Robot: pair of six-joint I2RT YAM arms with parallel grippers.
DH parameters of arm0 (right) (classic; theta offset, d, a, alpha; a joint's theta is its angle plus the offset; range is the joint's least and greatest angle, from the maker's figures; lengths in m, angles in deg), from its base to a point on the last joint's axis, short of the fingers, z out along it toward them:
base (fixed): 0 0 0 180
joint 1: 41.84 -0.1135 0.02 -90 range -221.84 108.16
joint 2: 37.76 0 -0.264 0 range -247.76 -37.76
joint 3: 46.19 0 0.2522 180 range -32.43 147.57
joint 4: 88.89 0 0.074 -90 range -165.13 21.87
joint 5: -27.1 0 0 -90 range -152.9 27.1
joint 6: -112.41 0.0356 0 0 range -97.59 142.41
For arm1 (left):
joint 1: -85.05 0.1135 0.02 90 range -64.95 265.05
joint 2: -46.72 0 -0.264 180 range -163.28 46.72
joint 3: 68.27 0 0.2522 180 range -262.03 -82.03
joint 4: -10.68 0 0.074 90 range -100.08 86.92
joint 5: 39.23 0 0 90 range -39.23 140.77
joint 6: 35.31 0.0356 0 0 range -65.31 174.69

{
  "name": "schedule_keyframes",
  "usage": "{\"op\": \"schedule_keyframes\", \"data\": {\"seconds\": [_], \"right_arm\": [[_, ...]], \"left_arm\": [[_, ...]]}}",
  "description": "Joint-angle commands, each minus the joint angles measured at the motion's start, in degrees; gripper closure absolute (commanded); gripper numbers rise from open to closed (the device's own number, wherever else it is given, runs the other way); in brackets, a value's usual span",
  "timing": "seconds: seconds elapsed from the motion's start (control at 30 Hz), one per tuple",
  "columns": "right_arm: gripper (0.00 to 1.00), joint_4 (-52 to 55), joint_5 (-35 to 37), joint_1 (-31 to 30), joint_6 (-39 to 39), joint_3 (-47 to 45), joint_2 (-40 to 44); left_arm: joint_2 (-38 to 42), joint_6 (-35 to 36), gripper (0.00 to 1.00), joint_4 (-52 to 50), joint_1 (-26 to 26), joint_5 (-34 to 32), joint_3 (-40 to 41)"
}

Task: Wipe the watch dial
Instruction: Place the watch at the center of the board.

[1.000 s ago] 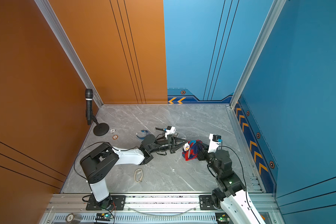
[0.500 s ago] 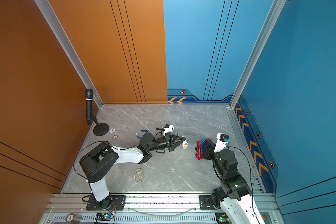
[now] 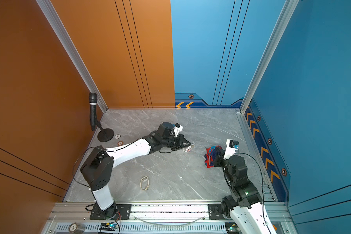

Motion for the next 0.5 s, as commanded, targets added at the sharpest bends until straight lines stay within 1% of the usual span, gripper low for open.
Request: {"op": "schedule_keyframes", "data": {"seconds": [0.0, 0.07, 0.23, 0.33, 0.47], "right_arm": [[1.0, -2.13, -0.97, 0.26, -0.62, 1.46, -1.42], [1.0, -3.69, -1.91, 0.29, 0.34, 1.05, -2.71], [1.0, -6.24, -3.87, -0.11, 1.4, 1.05, -6.18], [1.0, -6.89, -4.19, -0.49, 1.43, 1.14, -7.2], [1.0, -7.37, -5.17, -0.83, 1.83, 0.89, -8.3]], "left_arm": [[2.65, 14.42, 1.0, -23.88, 1.21, -7.32, 0.03], [2.31, 17.81, 1.0, -28.56, 1.32, -9.96, -1.78], [-2.58, 26.35, 1.0, -40.5, 0.68, -16.31, -8.8], [-5.87, 29.02, 1.0, -42.57, 0.49, -17.31, -11.56], [-10.91, 30.81, 1.0, -43.72, 1.1, -16.7, -16.56]]}}
